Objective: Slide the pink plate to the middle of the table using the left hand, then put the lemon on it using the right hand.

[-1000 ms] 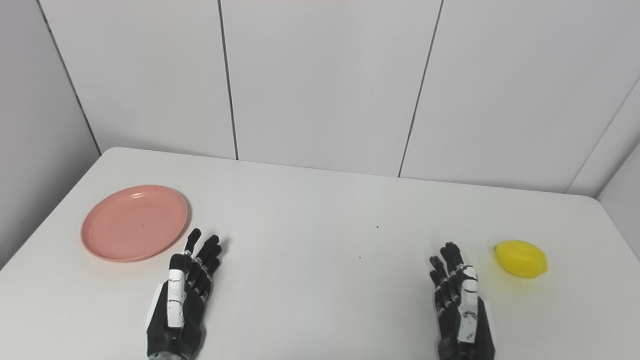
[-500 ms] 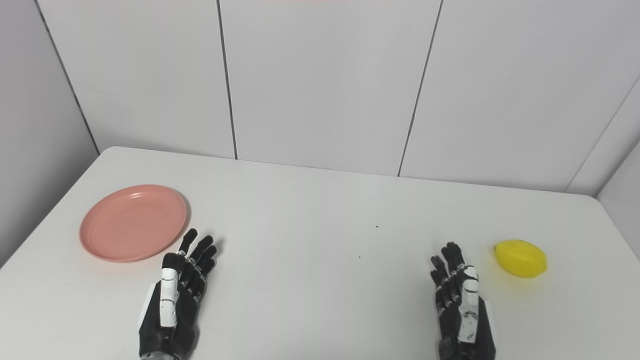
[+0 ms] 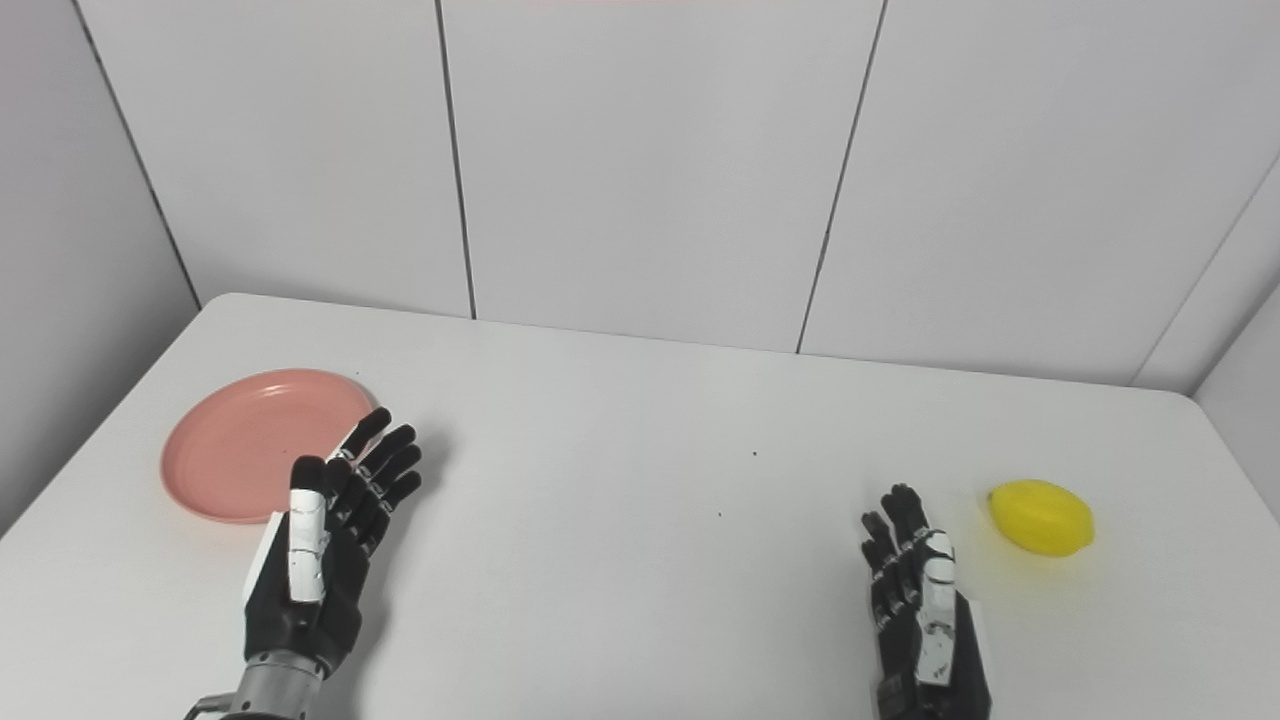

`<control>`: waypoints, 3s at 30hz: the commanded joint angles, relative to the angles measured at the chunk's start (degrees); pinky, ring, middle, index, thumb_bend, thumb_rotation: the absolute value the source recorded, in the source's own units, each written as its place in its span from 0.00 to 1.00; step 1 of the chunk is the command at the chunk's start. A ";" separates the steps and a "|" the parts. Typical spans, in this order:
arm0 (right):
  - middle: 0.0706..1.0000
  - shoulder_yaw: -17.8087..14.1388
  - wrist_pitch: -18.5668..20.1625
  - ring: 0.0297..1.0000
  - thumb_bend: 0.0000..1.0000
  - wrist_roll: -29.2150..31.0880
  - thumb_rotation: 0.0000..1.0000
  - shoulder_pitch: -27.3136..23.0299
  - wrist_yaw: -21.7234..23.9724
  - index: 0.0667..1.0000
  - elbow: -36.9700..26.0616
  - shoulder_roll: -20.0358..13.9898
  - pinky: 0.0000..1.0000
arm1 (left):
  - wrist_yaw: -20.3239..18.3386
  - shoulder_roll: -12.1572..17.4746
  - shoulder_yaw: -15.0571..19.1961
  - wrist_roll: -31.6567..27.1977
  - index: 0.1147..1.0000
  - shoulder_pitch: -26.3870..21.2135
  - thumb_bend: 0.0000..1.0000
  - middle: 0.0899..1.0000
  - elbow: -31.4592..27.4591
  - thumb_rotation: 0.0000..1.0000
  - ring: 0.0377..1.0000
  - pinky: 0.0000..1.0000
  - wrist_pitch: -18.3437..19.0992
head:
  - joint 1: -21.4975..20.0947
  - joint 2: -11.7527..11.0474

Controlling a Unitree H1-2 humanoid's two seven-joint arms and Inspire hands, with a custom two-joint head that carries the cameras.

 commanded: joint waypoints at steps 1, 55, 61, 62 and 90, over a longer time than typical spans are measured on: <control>0.96 0.32 -2.83 0.95 0.65 0.07 0.96 2.66 1.11 0.92 5.29 0.93 1.00 | 0.02 0.67 0.22 -0.90 0.83 -2.37 1.00 0.84 -3.02 0.92 0.87 0.88 1.06 | 0.01 0.01; 0.96 0.14 -2.65 0.94 0.66 -0.35 0.96 2.22 1.04 0.93 5.70 1.31 0.99 | 1.81 25.63 20.97 -8.23 0.79 -22.46 1.00 0.78 7.54 0.94 0.80 0.79 12.20 | -0.33 0.19; 0.95 0.17 -2.08 0.94 0.66 -0.34 0.95 2.26 0.82 0.92 5.29 1.39 0.99 | 2.16 25.78 21.63 -7.62 0.78 -23.34 1.00 0.78 11.98 0.92 0.80 0.80 9.93 | -0.37 0.27; 0.95 0.18 -2.07 0.94 0.66 -0.31 0.95 2.24 0.84 0.92 5.31 1.39 0.99 | 2.41 25.53 21.67 -7.23 0.78 -23.49 1.00 0.78 12.93 0.92 0.80 0.81 9.17 | -0.37 0.27; 0.94 0.33 -2.10 0.92 0.66 -0.69 0.94 2.21 0.67 0.90 5.09 1.62 0.98 | -7.49 31.32 20.87 -7.11 0.76 -31.35 1.00 0.70 64.35 0.82 0.75 0.79 -21.35 | -1.12 0.94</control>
